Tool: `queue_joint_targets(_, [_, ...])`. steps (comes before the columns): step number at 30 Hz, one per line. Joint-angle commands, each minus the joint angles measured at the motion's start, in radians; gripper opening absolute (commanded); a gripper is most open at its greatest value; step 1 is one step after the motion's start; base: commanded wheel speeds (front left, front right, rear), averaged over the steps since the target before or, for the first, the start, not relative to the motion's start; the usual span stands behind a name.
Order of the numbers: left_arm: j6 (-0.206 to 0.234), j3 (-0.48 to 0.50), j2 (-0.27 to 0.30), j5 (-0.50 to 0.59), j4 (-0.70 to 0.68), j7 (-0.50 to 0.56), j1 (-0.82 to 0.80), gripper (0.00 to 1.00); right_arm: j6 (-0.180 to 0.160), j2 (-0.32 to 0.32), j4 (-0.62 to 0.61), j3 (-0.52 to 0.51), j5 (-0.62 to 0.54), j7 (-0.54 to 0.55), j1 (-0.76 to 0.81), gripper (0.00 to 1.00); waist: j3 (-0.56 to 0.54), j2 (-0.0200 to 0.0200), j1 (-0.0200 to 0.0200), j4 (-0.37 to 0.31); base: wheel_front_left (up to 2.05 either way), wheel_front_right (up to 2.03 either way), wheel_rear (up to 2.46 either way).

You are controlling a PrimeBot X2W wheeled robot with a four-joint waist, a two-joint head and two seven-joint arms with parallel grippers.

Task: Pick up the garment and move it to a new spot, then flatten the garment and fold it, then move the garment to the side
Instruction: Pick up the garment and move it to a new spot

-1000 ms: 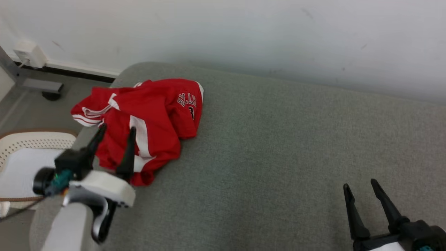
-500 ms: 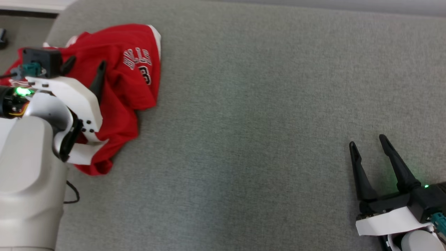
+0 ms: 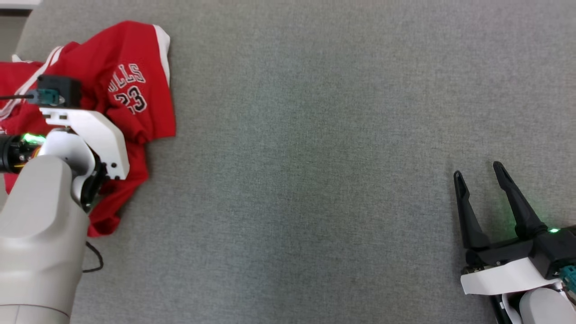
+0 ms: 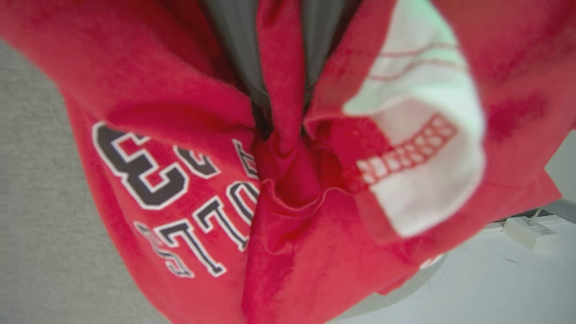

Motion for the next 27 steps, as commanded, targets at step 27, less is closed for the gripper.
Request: queue_joint_targets(27, [-0.001,-0.111,0.06,-0.19,-0.611,0.03,0.063,0.0,-0.003,0.061,0.053,0.005,0.055,0.001,0.148,1.0,-0.364,0.0,-0.0001,-0.133,0.0,0.0,0.0])
